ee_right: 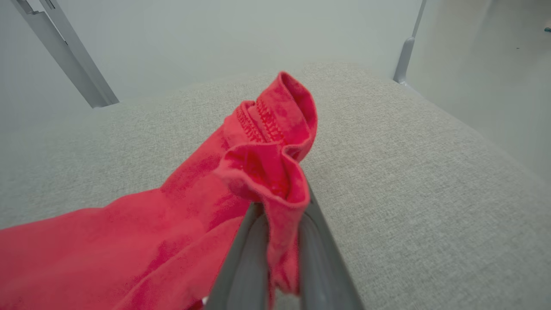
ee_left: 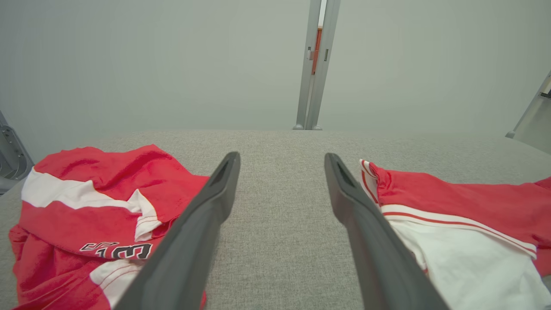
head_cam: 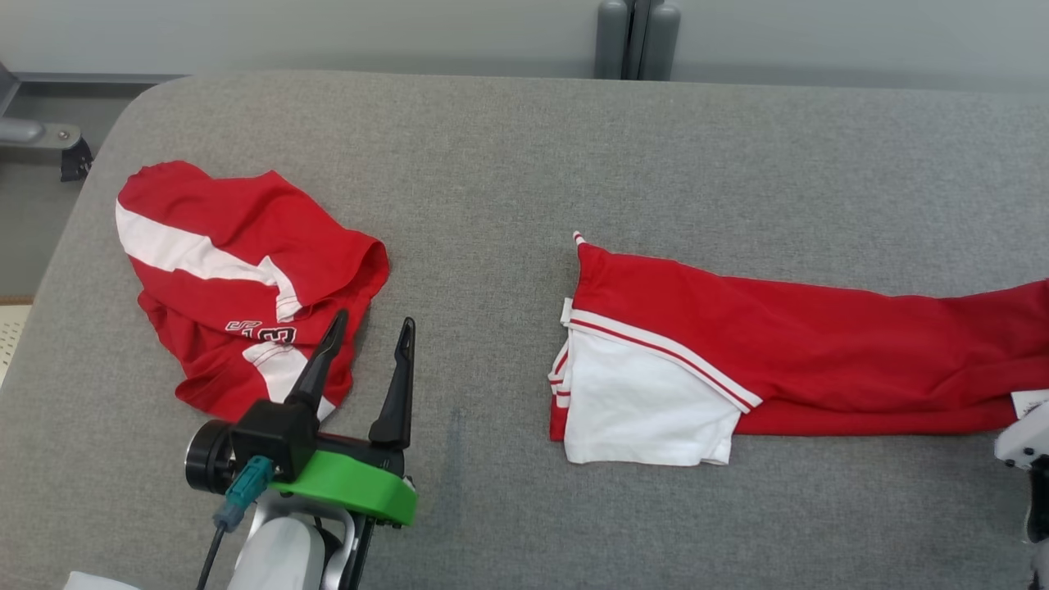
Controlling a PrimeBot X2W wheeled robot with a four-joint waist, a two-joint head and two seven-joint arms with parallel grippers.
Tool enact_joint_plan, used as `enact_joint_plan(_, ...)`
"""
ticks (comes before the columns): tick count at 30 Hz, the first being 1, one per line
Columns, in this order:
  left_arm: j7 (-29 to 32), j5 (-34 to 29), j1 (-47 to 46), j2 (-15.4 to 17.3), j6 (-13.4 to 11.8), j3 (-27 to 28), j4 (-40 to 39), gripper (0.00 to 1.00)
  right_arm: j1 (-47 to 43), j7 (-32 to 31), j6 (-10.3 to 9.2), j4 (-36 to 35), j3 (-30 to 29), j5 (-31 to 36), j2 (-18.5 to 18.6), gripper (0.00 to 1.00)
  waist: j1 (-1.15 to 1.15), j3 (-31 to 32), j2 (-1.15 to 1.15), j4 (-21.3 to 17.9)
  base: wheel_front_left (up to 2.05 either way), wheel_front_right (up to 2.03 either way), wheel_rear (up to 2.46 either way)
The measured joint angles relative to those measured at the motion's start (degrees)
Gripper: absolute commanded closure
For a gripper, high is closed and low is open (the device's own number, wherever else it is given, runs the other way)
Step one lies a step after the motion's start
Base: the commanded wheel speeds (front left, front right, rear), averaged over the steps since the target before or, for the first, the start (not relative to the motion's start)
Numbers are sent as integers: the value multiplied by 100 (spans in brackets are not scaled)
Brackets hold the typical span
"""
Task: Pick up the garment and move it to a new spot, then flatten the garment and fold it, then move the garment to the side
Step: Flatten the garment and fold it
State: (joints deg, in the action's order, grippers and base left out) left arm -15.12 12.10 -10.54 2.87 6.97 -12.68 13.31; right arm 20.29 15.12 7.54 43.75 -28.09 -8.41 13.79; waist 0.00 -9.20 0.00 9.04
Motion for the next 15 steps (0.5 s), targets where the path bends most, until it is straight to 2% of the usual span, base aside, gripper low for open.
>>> enact_joint_plan(4,0,23,75,0,-41,31,-22,0,27,0,-1,-277,471,-65,-219,100,0,156,0,-52,0,0,0)
enact_joint_plan(15,0,64,218,0,-49,25,-14,0,118,-146,-2,-946,2314,-568,-824,100,0,446,0,-260,0,0,0)
